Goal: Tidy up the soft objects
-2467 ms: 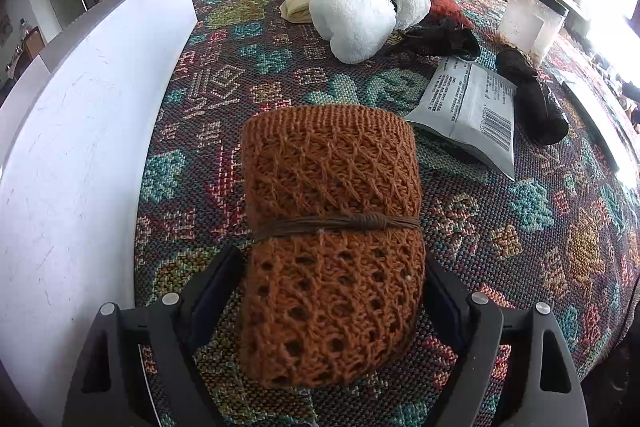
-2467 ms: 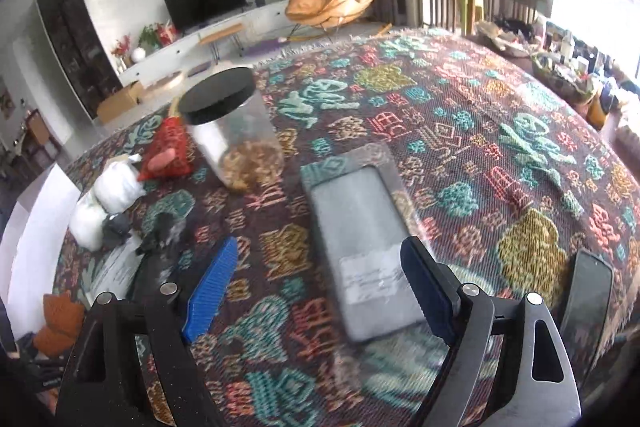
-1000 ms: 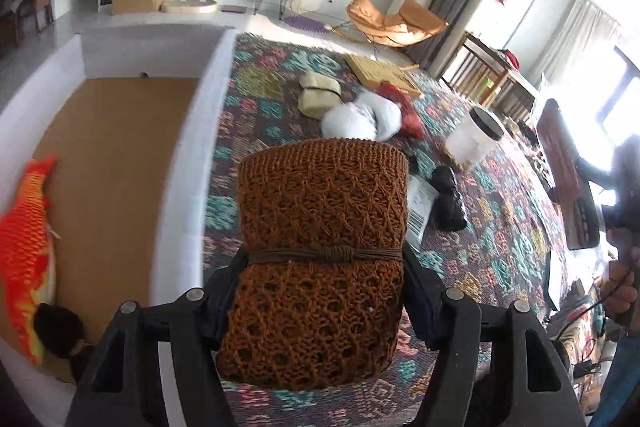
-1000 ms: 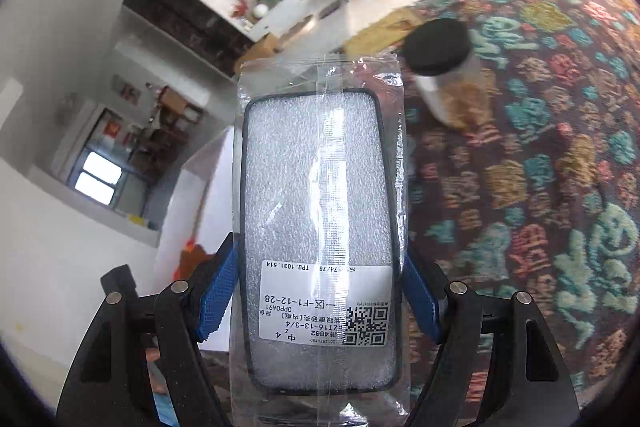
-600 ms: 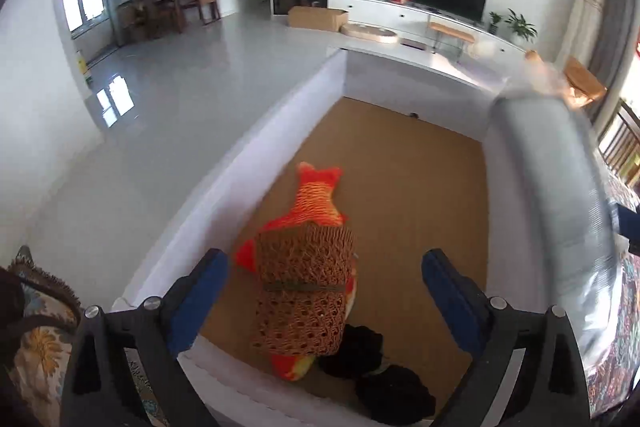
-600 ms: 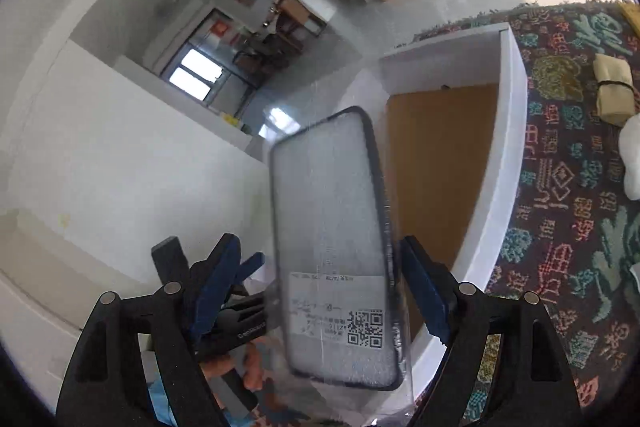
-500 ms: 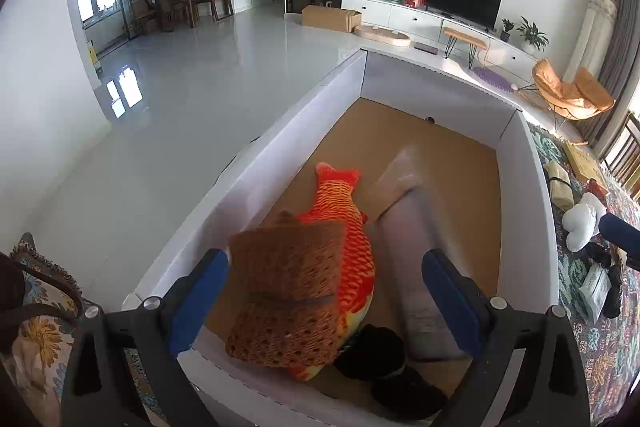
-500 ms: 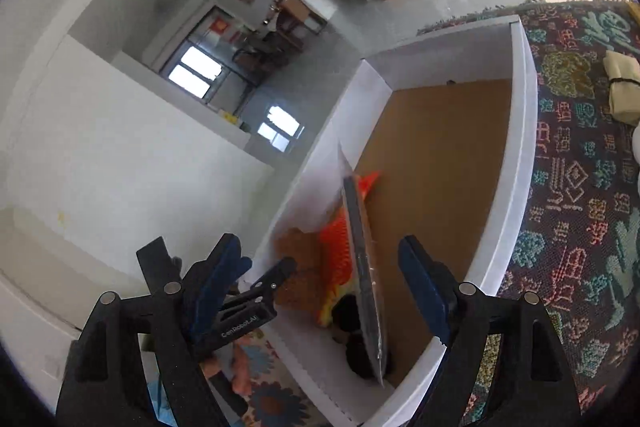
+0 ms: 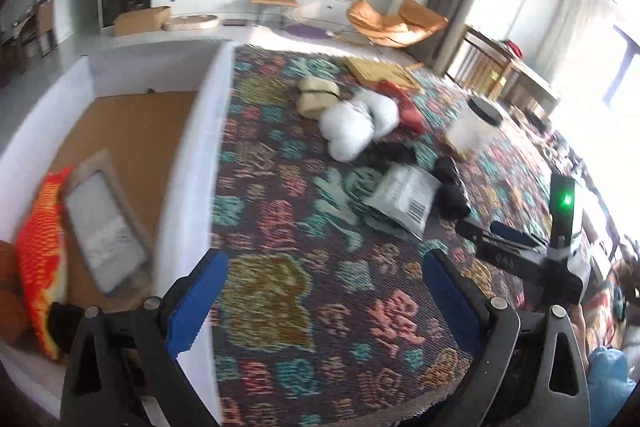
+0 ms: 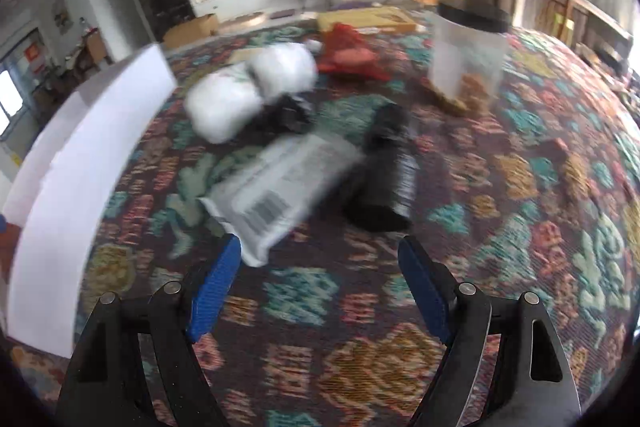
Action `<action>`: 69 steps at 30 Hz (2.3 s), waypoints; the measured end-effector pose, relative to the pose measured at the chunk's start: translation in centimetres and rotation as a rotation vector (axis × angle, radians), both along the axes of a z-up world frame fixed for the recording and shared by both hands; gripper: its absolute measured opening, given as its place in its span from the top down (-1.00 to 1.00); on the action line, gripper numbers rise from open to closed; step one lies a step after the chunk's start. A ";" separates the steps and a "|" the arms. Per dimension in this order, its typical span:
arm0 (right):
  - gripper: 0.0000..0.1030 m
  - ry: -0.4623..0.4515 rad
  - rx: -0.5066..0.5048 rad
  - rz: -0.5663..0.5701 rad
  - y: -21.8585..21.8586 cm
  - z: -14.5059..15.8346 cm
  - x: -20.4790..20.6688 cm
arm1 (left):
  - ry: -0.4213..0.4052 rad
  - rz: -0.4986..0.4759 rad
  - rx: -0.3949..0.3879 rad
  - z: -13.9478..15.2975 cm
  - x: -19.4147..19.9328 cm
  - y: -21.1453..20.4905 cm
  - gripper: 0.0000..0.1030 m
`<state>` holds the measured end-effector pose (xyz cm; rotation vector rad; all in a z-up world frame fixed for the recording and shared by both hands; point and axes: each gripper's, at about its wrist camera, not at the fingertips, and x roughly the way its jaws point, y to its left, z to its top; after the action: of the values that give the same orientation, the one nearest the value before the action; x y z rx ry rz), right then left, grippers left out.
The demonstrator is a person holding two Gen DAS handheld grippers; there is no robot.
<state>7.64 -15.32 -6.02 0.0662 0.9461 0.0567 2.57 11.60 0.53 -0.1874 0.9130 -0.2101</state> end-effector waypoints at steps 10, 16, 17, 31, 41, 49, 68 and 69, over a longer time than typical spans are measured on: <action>-0.62 -0.011 -0.134 -0.217 -6.5 -3.0 1.6 | 0.065 0.048 0.131 -9.9 7.4 -3.7 -0.89; -0.66 -0.012 -0.102 -0.225 -7.5 -3.5 2.2 | 0.017 0.019 0.225 -10.9 8.4 -4.1 -0.93; -0.66 -0.012 -0.101 -0.226 -7.2 -3.5 2.1 | 0.021 0.010 0.235 -11.0 8.4 -4.4 -0.99; -0.70 -0.012 -0.103 -0.225 -6.8 -3.4 2.0 | 0.023 0.013 0.237 -11.1 8.5 -4.2 -1.00; -0.70 -0.012 -0.103 -0.225 -6.8 -3.3 2.0 | 0.023 0.013 0.237 -11.1 8.5 -4.2 -1.00; -0.70 -0.012 -0.103 -0.225 -6.9 -3.3 2.0 | 0.023 0.013 0.236 -11.0 8.4 -4.2 -1.00; -0.70 -0.013 -0.103 -0.225 -6.9 -3.4 2.0 | 0.023 0.013 0.235 -11.0 8.4 -4.3 -1.00; -0.70 -0.013 -0.103 -0.225 -6.8 -3.3 2.0 | 0.023 0.013 0.235 -11.0 8.4 -4.2 -1.00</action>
<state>9.66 -22.13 -9.36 0.0769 0.9225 -0.1989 10.93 7.41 -10.48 0.0222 0.9510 -0.0870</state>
